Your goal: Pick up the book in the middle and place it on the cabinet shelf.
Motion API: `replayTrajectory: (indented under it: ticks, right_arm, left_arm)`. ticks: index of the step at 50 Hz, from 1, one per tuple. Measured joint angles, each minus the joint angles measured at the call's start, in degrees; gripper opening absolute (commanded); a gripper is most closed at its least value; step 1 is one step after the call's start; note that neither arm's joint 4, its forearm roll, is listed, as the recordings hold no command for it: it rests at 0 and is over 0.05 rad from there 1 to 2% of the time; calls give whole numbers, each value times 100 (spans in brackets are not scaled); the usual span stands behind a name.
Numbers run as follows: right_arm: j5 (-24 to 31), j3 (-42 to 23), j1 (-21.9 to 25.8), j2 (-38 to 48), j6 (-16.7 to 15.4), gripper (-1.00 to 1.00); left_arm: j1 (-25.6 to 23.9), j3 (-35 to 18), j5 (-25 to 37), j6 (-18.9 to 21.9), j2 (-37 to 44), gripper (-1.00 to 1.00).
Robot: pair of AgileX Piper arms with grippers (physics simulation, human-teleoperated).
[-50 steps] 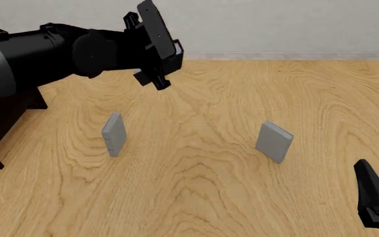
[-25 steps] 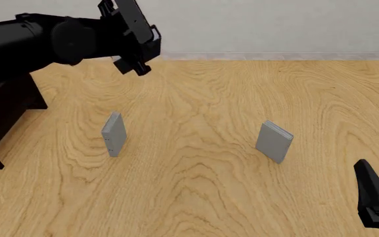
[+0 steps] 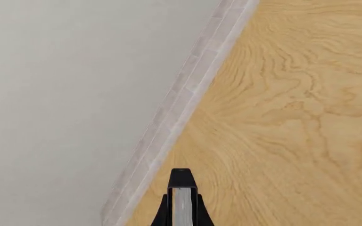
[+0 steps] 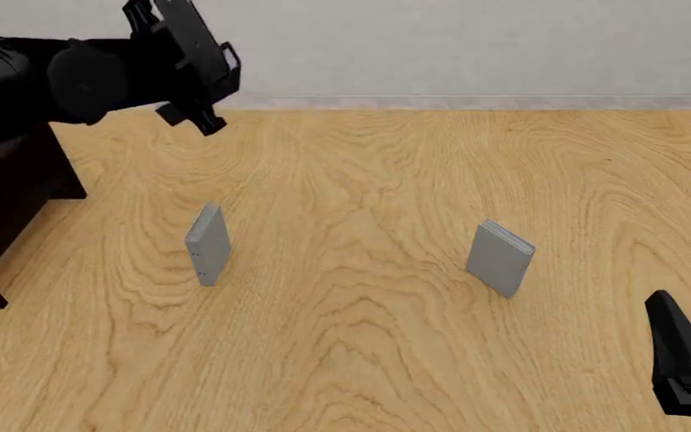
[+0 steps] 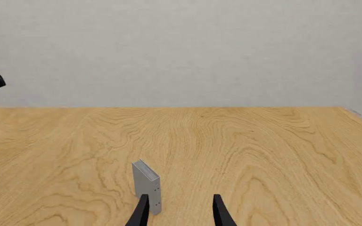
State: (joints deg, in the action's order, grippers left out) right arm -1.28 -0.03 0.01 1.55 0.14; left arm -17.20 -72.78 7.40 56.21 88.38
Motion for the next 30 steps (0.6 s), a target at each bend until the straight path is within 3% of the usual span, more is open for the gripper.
replayTrajectory:
  ticks: [11, 30]
  right_arm:
    - [0, 0, 0, 0, 0, 100]
    - [1, 0, 0, -1, 0, 100]
  left_arm:
    - [91, 462, -270, 326, -439, -100]
    - [412, 721, -200, 658, -1055, -100]
